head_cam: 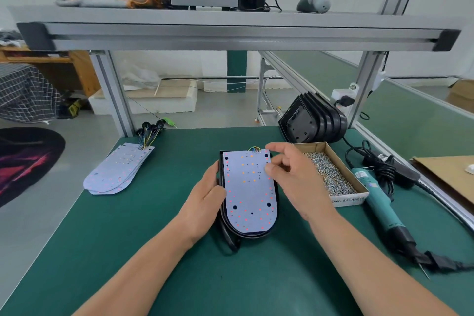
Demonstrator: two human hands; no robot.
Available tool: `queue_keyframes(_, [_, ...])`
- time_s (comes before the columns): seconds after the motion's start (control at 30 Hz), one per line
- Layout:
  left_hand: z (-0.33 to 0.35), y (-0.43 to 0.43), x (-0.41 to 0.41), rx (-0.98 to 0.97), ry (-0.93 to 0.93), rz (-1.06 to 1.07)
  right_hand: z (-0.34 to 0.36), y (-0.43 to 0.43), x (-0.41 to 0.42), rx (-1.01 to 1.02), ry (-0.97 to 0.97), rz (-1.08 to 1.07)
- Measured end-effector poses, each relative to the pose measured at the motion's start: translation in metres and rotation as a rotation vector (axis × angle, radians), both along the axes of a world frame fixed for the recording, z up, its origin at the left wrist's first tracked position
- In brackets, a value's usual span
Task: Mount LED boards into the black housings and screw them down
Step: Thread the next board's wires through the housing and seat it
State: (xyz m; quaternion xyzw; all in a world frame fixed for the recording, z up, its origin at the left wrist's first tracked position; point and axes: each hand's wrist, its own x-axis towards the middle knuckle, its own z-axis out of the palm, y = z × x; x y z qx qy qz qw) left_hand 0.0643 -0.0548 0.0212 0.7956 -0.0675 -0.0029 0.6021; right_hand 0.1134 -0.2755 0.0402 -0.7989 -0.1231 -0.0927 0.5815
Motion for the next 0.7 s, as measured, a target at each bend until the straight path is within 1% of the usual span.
queue_keyframes(0.07, [-0.002, 0.001, 0.001, -0.007, 0.005, 0.004, -0.001, 0.005, -0.001, 0.026, -0.01, -0.017])
queue_keyframes(0.13, [-0.005, 0.001, 0.003, -0.018, 0.01, 0.009, -0.001, 0.006, -0.002, 0.008, -0.024, -0.006])
queue_keyframes(0.27, [-0.011, 0.001, 0.005, -0.071, 0.025, 0.018, 0.001, -0.002, -0.001, -0.164, -0.109, -0.018])
queue_keyframes(0.3, [-0.012, 0.002, 0.006, -0.087, 0.034, 0.016, 0.001, -0.004, -0.001, -0.169, -0.137, -0.022])
queue_keyframes(0.37, [-0.014, 0.002, 0.008, -0.118, 0.033, -0.007, 0.002, -0.005, 0.001, -0.089, -0.139, 0.006])
queue_keyframes(0.43, [-0.014, 0.002, 0.008, -0.14, 0.023, -0.017, 0.001, -0.005, 0.005, -0.012, -0.071, 0.031])
queue_keyframes(0.5, [-0.014, 0.0, 0.008, -0.17, 0.036, -0.004, -0.001, -0.004, 0.008, 0.008, -0.022, 0.011])
queue_keyframes(0.6, [-0.013, -0.004, 0.009, -0.223, 0.048, 0.054, -0.003, -0.001, 0.009, 0.045, -0.037, 0.052])
queue_keyframes(0.67, [-0.011, -0.004, 0.009, -0.225, 0.043, 0.076, -0.003, 0.002, 0.008, 0.168, -0.042, 0.062])
queue_keyframes(0.7, [-0.01, -0.004, 0.008, -0.226, 0.037, 0.071, -0.003, 0.003, 0.008, 0.277, 0.004, 0.048])
